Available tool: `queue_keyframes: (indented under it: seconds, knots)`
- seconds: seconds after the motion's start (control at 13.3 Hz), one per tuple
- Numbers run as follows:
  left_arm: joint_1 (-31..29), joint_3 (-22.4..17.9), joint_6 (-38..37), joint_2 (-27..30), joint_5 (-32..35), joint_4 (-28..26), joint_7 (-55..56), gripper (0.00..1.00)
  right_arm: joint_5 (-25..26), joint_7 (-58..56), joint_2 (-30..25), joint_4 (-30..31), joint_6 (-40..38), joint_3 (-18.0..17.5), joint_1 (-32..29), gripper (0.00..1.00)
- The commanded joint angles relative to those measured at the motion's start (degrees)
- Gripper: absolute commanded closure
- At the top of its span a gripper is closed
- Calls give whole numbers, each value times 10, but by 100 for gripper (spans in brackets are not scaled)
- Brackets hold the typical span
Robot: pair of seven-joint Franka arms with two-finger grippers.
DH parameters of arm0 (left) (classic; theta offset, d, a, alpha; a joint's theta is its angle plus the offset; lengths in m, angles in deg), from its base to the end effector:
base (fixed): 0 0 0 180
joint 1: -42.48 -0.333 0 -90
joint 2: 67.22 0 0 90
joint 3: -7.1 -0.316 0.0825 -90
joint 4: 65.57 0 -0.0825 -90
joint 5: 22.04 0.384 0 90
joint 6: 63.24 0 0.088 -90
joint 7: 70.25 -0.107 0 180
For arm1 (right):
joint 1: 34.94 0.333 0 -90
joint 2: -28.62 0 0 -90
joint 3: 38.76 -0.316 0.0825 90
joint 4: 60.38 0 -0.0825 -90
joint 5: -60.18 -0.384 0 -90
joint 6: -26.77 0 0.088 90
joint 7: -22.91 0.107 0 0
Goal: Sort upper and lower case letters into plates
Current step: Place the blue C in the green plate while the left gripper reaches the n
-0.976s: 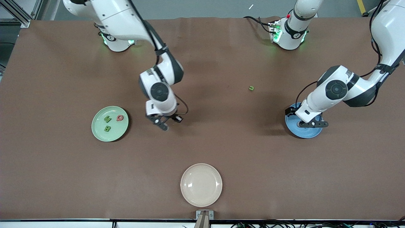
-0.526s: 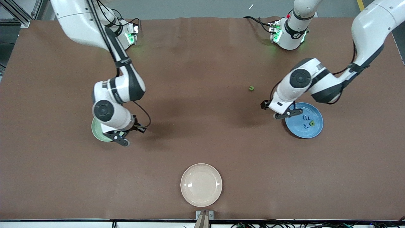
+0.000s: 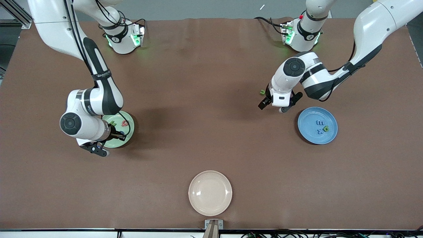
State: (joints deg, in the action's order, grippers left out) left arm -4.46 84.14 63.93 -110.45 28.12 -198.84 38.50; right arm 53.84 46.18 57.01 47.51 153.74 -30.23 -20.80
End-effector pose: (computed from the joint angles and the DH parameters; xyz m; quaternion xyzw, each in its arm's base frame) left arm 0.4245 -0.2551 0.2434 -0.9264 -0.3730 0.0509 0.0036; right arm 0.6142 0.0679 0.2344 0.9800 -0.1832 -0.0764 0.0139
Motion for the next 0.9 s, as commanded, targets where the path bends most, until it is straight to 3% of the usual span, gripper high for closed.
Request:
queue_keyframes:
  seconds: [0.0, 0.3, 0.38, 0.45, 0.53, 0.6, 0.83]
  knots:
    - [-16, 8, 34, 17, 16, -44, 58, 1, 9, -13, -17, 58, 62, -11, -14, 99]
    - [-17, -1, 44, 14, 51, -74, 95, 1, 8, -13, -10, 79, 91, -12, -14, 97]
    - [-17, -12, 55, 12, 63, -79, 109, 1, 8, -12, -10, 79, 85, -11, -14, 92]
    - [-15, -18, 67, 11, 70, -83, 120, 1, 8, -12, -11, 79, 80, -12, -15, 65]
    - [-14, -24, 73, 10, 76, -88, 122, 1, 8, -9, -11, 76, 68, -12, -14, 8]
    - [-11, -32, 77, 10, 81, -90, 124, 1, 8, -6, -16, 66, 41, -12, -14, 0]
    - [29, -71, 90, 9, 93, -90, 157, 8, 8, -7, -28, -18, -102, -12, -14, 0]
